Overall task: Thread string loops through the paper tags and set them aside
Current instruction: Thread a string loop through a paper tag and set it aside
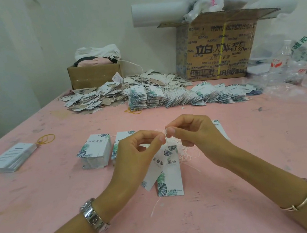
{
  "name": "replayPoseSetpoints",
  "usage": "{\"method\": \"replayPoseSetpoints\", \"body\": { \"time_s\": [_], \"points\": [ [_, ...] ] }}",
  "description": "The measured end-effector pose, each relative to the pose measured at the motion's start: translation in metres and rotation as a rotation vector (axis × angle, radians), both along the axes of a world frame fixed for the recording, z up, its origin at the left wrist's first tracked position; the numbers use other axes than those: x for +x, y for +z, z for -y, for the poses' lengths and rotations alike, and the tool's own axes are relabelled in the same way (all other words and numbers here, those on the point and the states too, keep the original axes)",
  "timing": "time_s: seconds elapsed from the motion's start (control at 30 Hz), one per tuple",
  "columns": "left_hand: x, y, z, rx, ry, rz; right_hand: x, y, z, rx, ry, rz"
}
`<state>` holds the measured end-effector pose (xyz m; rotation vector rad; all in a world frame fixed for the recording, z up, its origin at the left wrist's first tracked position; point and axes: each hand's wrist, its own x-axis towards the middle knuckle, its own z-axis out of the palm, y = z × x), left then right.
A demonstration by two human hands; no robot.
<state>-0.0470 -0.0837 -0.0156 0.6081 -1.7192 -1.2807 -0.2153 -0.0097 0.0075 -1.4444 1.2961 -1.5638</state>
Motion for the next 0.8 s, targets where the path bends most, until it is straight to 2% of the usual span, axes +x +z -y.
{"method": "replayPoseSetpoints", "body": {
  "time_s": [0.8],
  "points": [
    [-0.0006, -0.0043, 0.0029, -0.057, 0.012, 0.012, 0.0024, 0.0005, -0.0021, 0.016, -0.025, -0.046]
  ]
}}
